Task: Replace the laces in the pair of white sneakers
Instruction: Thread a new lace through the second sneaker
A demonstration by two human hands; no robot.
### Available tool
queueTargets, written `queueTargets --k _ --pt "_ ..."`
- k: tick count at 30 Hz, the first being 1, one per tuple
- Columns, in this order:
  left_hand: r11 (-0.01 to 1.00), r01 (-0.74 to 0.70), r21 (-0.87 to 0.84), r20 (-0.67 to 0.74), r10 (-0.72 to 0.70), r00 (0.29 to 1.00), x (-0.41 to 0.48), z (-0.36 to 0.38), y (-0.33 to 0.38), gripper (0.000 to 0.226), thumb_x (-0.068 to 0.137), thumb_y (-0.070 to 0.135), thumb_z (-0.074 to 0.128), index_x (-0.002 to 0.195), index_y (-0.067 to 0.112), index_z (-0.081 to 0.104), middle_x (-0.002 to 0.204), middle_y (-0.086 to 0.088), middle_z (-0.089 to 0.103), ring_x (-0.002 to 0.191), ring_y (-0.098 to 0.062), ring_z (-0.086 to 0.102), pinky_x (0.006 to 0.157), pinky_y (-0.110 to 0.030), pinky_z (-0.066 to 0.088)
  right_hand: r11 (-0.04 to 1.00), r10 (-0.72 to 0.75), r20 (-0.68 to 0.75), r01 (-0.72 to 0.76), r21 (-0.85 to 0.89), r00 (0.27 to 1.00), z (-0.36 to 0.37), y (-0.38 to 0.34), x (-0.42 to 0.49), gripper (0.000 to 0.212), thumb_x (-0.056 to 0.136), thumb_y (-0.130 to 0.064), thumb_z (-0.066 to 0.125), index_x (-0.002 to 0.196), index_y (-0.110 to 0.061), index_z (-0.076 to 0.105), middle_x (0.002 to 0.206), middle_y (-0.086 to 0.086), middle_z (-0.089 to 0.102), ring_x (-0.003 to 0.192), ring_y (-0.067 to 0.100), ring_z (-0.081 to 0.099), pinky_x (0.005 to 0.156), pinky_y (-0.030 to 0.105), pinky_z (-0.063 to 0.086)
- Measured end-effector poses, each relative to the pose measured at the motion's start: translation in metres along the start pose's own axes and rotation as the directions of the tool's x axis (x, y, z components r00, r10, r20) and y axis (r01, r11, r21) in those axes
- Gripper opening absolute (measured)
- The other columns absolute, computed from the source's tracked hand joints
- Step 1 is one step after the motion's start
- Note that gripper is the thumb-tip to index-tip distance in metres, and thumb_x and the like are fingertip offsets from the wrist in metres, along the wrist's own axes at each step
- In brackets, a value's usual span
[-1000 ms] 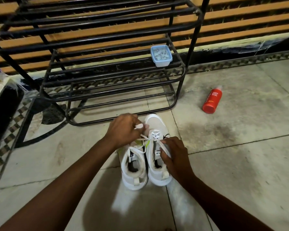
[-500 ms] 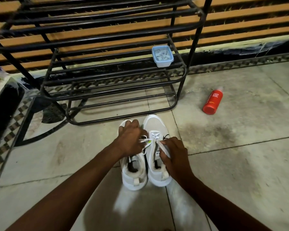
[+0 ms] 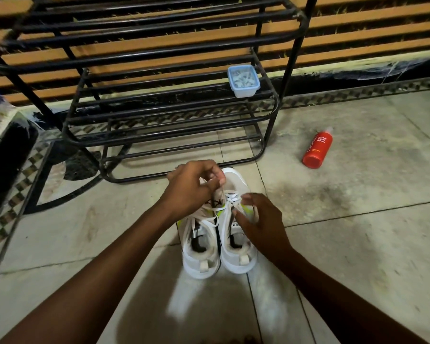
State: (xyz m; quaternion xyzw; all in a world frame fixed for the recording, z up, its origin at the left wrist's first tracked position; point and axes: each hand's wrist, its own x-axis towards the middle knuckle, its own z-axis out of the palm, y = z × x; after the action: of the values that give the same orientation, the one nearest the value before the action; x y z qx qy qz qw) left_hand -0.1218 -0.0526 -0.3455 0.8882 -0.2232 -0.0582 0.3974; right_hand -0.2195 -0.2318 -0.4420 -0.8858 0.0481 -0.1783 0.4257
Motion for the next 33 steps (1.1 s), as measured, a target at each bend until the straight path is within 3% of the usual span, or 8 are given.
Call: queueTargets --k 3,5,9,13,19,23,29,33 --pt "0.986 -0.045 -0.158 -0.024 0.042 0.999 -0.001 -0.007 0.016 0.006 0.091 0.018 0.075 0.087 0.023 0.075 0.084 0.005 0.073 0.086 -0.013 0.07 0.087 -0.047 0.056 0.991 -0.028 0.037 0.023 0.135 0.999 -0.004 -0.027 0.024 0.039 0.086 -0.017 0.074 0.123 -0.015 0.062 0.109 -0.009 0.069 0.107 0.009 0.064 0.095 0.033 0.05" --pt "0.972 -0.071 -0.223 -0.069 0.057 0.996 -0.003 -0.012 0.021 0.008 0.093 0.012 0.073 0.088 0.018 0.075 0.083 0.005 0.073 0.083 -0.013 0.07 0.081 -0.045 0.057 0.969 -0.032 0.081 0.01 0.248 0.996 -0.006 -0.045 0.043 0.035 0.086 -0.016 0.074 0.12 -0.017 0.064 0.093 -0.013 0.071 0.095 0.005 0.068 0.088 0.022 0.051" --pt "0.967 -0.089 -0.239 -0.183 0.045 0.982 -0.006 -0.027 0.008 0.006 0.094 0.017 0.073 0.094 0.015 0.079 0.091 0.005 0.077 0.089 -0.015 0.072 0.083 -0.047 0.058 0.945 -0.048 0.035 0.034 0.324 0.998 -0.009 -0.055 0.065 0.001 0.09 -0.013 0.072 0.09 -0.014 0.073 0.07 -0.002 0.07 0.069 0.018 0.068 0.07 0.039 0.055" --pt "0.97 -0.006 -0.242 -0.219 -0.048 0.975 -0.014 -0.044 -0.029 0.008 0.094 0.016 0.073 0.095 0.014 0.081 0.094 0.003 0.078 0.094 -0.016 0.073 0.088 -0.045 0.059 0.95 0.044 -0.056 -0.024 0.311 0.997 -0.012 -0.047 0.065 0.002 0.088 -0.014 0.074 0.086 -0.014 0.074 0.074 -0.002 0.07 0.071 0.014 0.066 0.067 0.03 0.051" --pt "0.951 0.225 -0.212 -0.229 -0.272 0.935 -0.036 -0.051 -0.084 0.019 0.091 0.01 0.075 0.079 0.024 0.077 0.079 0.006 0.076 0.078 -0.004 0.068 0.078 -0.028 0.051 0.966 0.112 -0.169 -0.067 0.25 0.979 -0.021 -0.044 0.067 0.003 0.085 -0.01 0.075 0.087 -0.009 0.076 0.082 0.01 0.063 0.067 0.004 0.056 0.069 0.011 0.042" --pt "0.93 0.365 -0.034 -0.23 -0.363 0.903 -0.049 -0.048 -0.106 0.017 0.091 0.014 0.075 0.078 0.024 0.077 0.078 0.006 0.074 0.078 -0.017 0.068 0.073 -0.03 0.05 0.952 0.182 -0.134 -0.141 0.27 0.974 -0.019 -0.044 0.071 0.007 0.088 -0.011 0.071 0.083 -0.007 0.073 0.071 0.014 0.063 0.063 0.011 0.053 0.063 0.021 0.043" --pt "0.929 0.35 0.12 -0.206 -0.321 0.924 -0.054 -0.042 -0.107 0.017 0.09 0.015 0.076 0.077 0.026 0.072 0.077 0.011 0.065 0.074 -0.009 0.057 0.067 -0.027 0.039 0.903 0.257 -0.054 -0.219 0.37 0.965 -0.009 -0.033 0.072 0.011 0.092 -0.017 0.067 0.085 -0.009 0.07 0.06 0.006 0.065 0.057 0.022 0.068 0.054 0.045 0.057" --pt "0.929 0.37 -0.023 -0.159 -0.369 0.916 -0.048 -0.032 -0.097 0.022 0.09 0.012 0.075 0.073 0.025 0.07 0.073 0.0 0.07 0.071 -0.017 0.061 0.067 -0.027 0.043 0.797 0.319 0.03 -0.285 0.532 0.947 -0.007 -0.026 0.072 0.008 0.093 -0.012 0.068 0.094 -0.004 0.068 0.072 0.012 0.073 0.07 0.029 0.075 0.066 0.042 0.061"
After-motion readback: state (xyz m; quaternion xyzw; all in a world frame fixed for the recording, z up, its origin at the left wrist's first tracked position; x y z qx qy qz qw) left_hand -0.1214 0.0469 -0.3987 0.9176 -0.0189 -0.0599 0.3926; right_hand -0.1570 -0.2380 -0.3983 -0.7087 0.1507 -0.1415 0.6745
